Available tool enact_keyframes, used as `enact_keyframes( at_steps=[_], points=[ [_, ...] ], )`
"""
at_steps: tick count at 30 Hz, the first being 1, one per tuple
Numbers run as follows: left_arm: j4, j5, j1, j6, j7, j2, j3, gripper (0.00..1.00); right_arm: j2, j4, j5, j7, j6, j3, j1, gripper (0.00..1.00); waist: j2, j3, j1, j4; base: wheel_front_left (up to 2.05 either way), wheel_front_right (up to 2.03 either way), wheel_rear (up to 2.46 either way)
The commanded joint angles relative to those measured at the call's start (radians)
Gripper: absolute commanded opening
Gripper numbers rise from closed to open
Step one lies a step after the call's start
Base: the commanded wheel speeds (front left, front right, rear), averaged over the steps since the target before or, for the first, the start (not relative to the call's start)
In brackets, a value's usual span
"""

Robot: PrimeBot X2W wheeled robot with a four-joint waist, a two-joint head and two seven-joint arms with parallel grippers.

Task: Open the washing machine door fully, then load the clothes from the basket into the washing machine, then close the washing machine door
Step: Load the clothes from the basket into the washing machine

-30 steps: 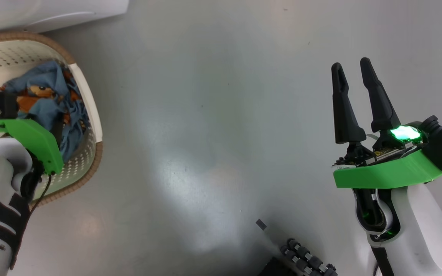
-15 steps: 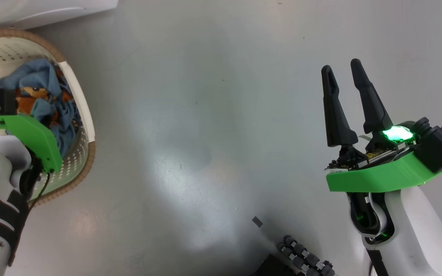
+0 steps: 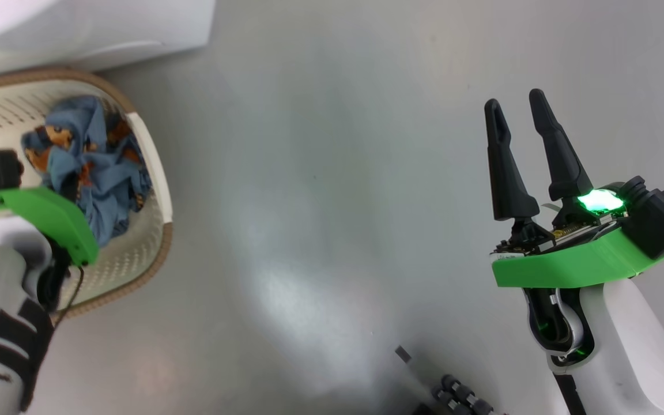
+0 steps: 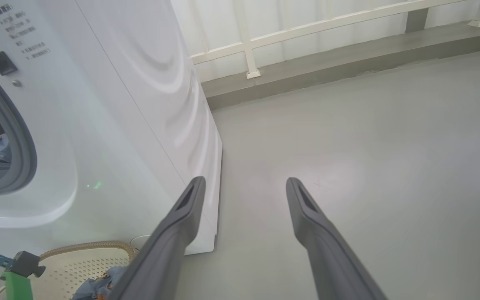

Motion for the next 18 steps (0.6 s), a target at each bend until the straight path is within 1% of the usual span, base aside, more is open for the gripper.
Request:
enact_keyframes(
  at_steps=[1,10,18],
  points=[
    [-0.013,-0.015,0.04,0.001,-0.03,0.023,0.02,0.0,-0.011,-0.014,-0.008,-0.008,0.006,0.012,0.019,1.0,0.0,-0.054,0.0,0.028,0.0,0.0,0.0],
    [-0.047,-0.063,0.134,0.001,-0.154,0.005,-0.003,0.0,-0.044,0.02,-0.001,-0.008,0.006,0.015,0.045,1.0,0.0,-0.203,0.0,0.078,0.0,0.0,0.0],
    [-0.086,-0.089,0.224,0.001,-0.206,0.001,-0.005,0.0,-0.077,0.053,0.009,-0.008,0.006,0.016,0.097,1.0,0.0,-0.344,0.0,0.116,0.0,0.0,0.0]
  ],
)
